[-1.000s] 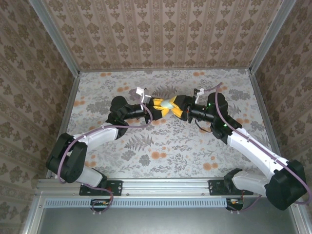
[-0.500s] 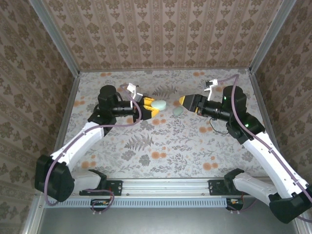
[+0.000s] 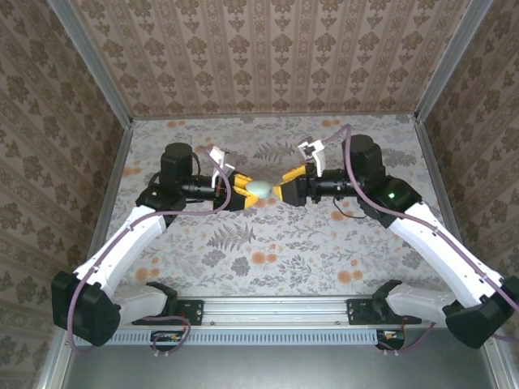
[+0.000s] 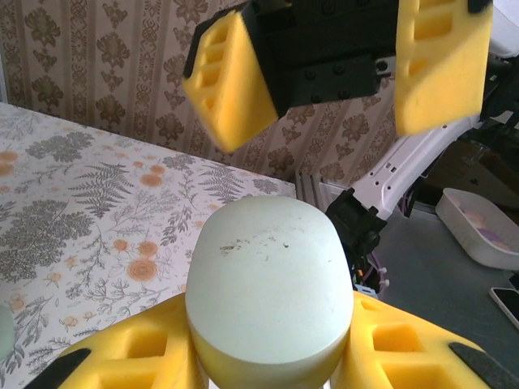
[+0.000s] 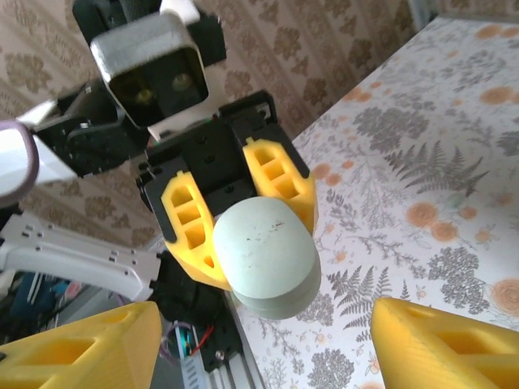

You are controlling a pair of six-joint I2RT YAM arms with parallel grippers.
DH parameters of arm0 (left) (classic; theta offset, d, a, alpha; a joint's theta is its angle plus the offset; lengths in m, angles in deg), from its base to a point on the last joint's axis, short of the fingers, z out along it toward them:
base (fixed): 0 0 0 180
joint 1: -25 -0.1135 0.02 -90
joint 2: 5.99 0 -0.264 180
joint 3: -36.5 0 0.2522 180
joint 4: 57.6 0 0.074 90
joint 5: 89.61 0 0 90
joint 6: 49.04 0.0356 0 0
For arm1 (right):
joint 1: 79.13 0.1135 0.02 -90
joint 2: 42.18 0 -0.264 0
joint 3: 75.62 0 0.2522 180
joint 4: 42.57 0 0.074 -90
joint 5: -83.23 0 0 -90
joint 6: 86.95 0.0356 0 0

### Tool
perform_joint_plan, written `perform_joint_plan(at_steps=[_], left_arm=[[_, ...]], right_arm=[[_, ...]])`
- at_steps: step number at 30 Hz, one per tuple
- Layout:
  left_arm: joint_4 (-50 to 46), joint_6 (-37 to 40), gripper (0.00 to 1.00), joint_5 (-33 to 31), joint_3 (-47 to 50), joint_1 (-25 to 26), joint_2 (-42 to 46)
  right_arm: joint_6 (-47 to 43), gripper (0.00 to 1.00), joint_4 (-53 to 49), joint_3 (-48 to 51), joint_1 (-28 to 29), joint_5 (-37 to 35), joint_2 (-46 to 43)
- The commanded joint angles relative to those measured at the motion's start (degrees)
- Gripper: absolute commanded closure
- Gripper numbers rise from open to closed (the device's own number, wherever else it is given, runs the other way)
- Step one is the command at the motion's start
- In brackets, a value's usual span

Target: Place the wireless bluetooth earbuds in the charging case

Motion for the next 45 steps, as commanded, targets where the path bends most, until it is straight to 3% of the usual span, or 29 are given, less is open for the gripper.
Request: perform_joint_plan(at_steps=[1,23,41,45], left_arm=[[-0.93,0.91,0.83,1.86,-1.64,-0.33,1.91],[-0.54,-0.37,0.82,1.41,-2.15,-0.36,2.36],[-1.41,-0.66,0.82,1.75,-1.56,-0.08,4.15],[-1.81,-0.44,0.82,1.67,-1.42,-0.15,4.24]], right_arm=[[-4.95,0.28,-0.32,-2.43,1.25,3.73,2.97],[-7.66,0.23,-0.82,-4.26,2.54,2.35,6.82],[-3.24,0.3,0.29,-6.5,0.23,-9.11,8.71],[-1.31,0.3,3.87,-5.38,-0.92,-4.23,8.24]])
